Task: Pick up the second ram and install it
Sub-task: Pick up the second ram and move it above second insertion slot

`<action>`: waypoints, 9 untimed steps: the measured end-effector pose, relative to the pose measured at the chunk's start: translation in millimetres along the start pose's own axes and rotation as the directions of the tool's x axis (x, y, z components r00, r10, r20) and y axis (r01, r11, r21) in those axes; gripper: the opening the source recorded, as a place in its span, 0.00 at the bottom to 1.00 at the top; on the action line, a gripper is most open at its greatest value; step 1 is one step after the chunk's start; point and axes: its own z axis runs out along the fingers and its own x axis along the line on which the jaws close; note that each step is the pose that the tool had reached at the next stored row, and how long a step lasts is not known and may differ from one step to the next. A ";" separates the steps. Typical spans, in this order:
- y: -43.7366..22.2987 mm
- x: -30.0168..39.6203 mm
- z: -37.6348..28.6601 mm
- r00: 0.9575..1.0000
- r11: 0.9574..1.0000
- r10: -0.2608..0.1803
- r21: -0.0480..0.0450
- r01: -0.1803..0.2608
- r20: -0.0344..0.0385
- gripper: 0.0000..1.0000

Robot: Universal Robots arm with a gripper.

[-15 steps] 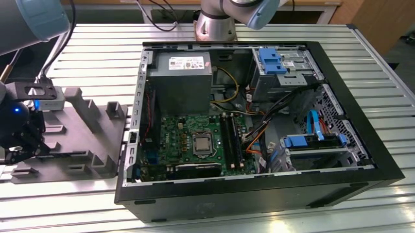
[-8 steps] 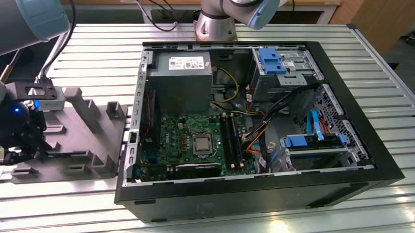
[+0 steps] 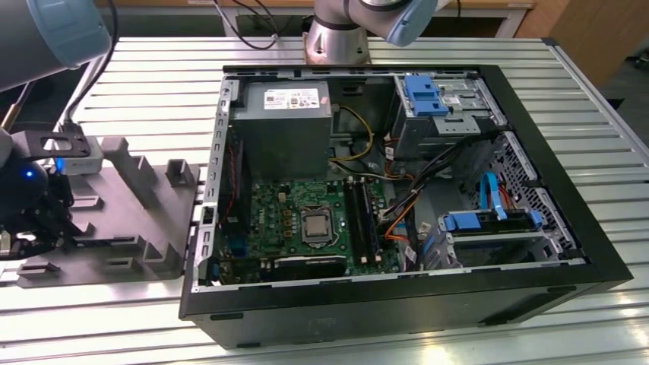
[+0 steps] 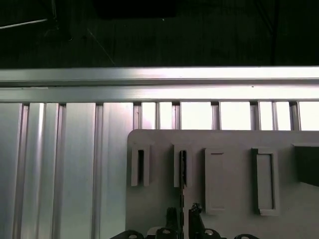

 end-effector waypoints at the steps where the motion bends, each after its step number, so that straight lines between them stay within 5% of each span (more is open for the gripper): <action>1: 0.0 0.0 0.2 1.000 1.000 -0.009 0.000 0.009 0.000 0.24; 9: 0.5 0.1 2.5 0.999 0.999 -0.051 -0.001 0.051 -0.002 0.24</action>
